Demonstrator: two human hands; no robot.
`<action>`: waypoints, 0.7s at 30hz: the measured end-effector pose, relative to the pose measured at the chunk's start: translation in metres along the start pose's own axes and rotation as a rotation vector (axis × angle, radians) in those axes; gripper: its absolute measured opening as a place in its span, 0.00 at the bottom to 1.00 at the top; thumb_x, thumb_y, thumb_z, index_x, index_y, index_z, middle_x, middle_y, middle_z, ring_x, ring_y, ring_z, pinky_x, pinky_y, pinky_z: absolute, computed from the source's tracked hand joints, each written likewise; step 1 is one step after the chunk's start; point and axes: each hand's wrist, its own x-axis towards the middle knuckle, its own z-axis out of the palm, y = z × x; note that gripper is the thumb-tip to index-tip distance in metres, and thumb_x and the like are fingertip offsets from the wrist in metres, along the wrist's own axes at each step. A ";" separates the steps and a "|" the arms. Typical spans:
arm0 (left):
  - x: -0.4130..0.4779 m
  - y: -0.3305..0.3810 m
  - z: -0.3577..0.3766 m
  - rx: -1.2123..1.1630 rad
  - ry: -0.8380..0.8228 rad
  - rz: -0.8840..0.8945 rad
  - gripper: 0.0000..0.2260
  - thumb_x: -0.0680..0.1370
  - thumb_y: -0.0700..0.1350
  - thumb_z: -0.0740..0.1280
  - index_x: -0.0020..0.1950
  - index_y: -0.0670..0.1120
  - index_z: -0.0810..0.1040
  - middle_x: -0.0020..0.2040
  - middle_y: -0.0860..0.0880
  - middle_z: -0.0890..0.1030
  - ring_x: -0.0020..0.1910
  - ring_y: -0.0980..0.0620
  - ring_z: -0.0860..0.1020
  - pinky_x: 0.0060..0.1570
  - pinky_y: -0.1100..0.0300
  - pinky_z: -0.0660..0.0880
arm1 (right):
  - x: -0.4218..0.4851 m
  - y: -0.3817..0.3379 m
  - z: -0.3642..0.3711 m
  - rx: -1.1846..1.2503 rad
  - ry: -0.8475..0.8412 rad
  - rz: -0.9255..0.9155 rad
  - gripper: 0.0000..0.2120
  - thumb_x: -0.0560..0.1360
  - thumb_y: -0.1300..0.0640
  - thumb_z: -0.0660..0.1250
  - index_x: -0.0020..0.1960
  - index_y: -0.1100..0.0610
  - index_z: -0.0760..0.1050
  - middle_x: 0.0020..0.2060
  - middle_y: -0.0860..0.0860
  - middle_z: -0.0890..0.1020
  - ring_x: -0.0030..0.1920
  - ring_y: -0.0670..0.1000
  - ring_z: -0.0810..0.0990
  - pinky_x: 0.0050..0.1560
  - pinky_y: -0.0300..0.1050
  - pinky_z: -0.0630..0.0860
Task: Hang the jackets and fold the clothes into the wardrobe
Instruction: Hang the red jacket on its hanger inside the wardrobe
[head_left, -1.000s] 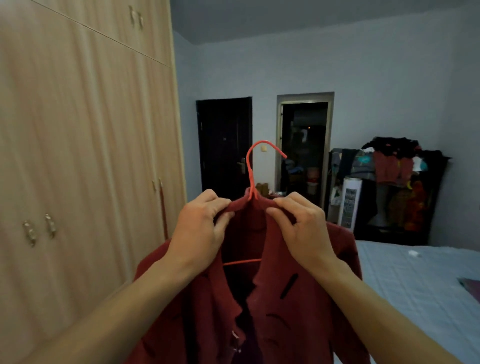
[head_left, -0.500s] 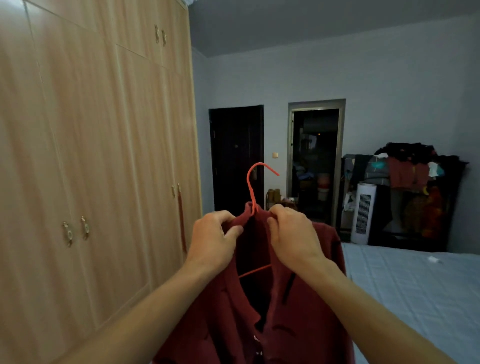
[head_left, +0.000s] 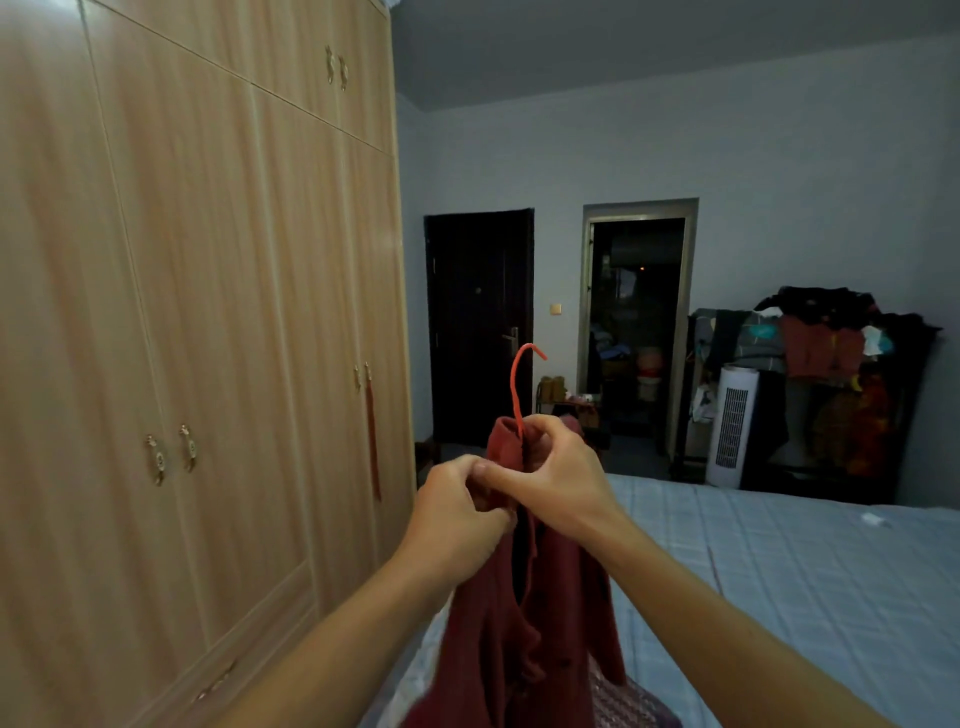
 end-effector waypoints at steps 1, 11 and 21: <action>-0.001 -0.001 -0.001 -0.068 -0.018 -0.014 0.14 0.72 0.33 0.72 0.53 0.49 0.80 0.45 0.45 0.84 0.44 0.50 0.84 0.48 0.48 0.82 | 0.002 0.002 0.001 0.016 -0.008 -0.006 0.29 0.59 0.39 0.79 0.57 0.45 0.74 0.45 0.43 0.84 0.46 0.41 0.83 0.51 0.43 0.81; 0.010 -0.021 -0.031 0.430 0.176 0.395 0.05 0.75 0.41 0.68 0.47 0.50 0.82 0.43 0.54 0.81 0.40 0.57 0.78 0.45 0.57 0.76 | 0.001 0.014 0.001 0.131 -0.071 -0.015 0.27 0.66 0.75 0.64 0.57 0.49 0.77 0.42 0.54 0.83 0.34 0.47 0.82 0.31 0.41 0.76; 0.041 -0.042 -0.035 0.989 0.095 0.728 0.16 0.75 0.46 0.66 0.63 0.47 0.76 0.59 0.49 0.79 0.62 0.46 0.75 0.64 0.49 0.71 | -0.011 0.007 -0.018 0.123 -0.340 -0.180 0.25 0.68 0.74 0.62 0.57 0.52 0.80 0.44 0.55 0.84 0.38 0.51 0.82 0.36 0.39 0.76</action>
